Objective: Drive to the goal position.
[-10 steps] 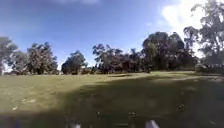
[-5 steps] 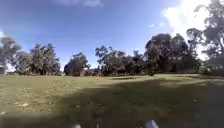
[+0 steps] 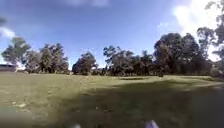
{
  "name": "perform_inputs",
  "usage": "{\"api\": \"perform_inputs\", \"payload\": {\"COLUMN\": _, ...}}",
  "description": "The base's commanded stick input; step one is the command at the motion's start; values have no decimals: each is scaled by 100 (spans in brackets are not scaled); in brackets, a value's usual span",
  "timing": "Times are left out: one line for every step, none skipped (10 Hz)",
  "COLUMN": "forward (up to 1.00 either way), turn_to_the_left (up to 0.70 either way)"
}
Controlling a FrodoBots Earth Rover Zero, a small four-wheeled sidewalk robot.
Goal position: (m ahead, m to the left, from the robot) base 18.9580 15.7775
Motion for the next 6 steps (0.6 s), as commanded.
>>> {"api": "perform_inputs", "payload": {"forward": 70, "turn_to_the_left": 2}}
{"api": "perform_inputs", "payload": {"forward": 70, "turn_to_the_left": 2}}
{"api": "perform_inputs", "payload": {"forward": 70, "turn_to_the_left": 2}}
{"api": "perform_inputs", "payload": {"forward": 70, "turn_to_the_left": 2}}
{"api": "perform_inputs", "payload": {"forward": 70, "turn_to_the_left": 3}}
{"api": "perform_inputs", "payload": {"forward": 70, "turn_to_the_left": 3}}
